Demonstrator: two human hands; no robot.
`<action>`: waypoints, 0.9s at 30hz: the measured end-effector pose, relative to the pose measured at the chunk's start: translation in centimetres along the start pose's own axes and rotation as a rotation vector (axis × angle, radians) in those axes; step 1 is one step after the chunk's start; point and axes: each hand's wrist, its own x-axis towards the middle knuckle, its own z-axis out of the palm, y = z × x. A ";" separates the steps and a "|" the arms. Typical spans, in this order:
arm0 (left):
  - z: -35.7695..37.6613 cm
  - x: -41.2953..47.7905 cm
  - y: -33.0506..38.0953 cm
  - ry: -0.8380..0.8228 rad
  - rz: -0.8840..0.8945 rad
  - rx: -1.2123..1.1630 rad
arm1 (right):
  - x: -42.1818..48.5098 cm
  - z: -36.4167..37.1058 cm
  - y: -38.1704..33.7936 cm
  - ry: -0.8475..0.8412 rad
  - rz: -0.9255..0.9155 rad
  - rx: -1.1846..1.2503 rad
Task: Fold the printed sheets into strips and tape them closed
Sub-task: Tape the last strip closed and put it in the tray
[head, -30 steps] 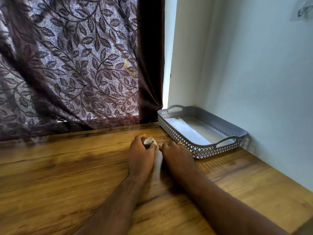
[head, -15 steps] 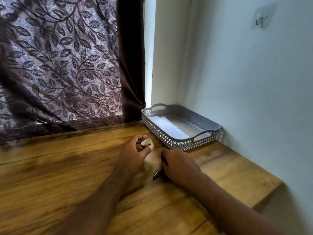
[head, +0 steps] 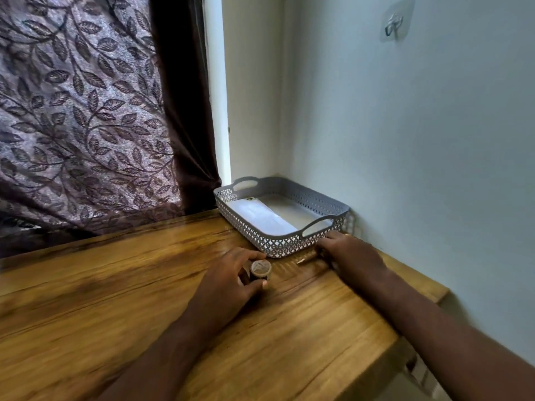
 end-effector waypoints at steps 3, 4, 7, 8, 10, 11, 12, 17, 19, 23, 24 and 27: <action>0.2 0.1 -0.2 -0.032 0.016 0.006 | 0.7 0.7 1.7 0.021 0.079 0.058; 0.3 0.1 -0.3 -0.049 0.024 0.010 | 0.9 0.8 1.9 0.018 0.095 0.086; 0.5 0.1 -0.4 -0.090 0.050 0.019 | 1.7 1.2 2.2 0.012 0.095 0.179; 0.5 0.1 -0.4 -0.098 0.052 0.016 | 1.9 1.4 2.3 0.012 0.088 0.204; 0.5 0.2 -0.4 -0.104 0.056 0.016 | 2.0 1.6 2.6 0.020 0.069 0.238; 0.5 0.2 -0.4 -0.108 0.057 0.021 | 2.0 1.7 2.7 0.023 0.058 0.251; 0.5 0.2 -0.4 -0.111 0.057 0.027 | 2.0 1.7 2.8 0.026 0.048 0.266; 0.6 0.3 -0.4 -0.118 0.040 0.042 | 1.8 1.7 2.9 0.050 0.015 0.308; 0.7 0.3 -0.3 -0.122 0.038 0.043 | 1.6 1.7 2.8 0.074 0.019 0.287; 0.8 0.4 0.0 -0.124 0.033 0.010 | 0.9 1.4 1.8 0.142 0.028 0.325; 0.9 0.4 0.3 -0.123 0.027 -0.004 | 0.6 1.4 1.2 0.146 0.011 0.359; 1.4 0.7 1.0 -0.110 0.021 -0.041 | -0.6 1.2 -0.6 0.105 -0.053 0.440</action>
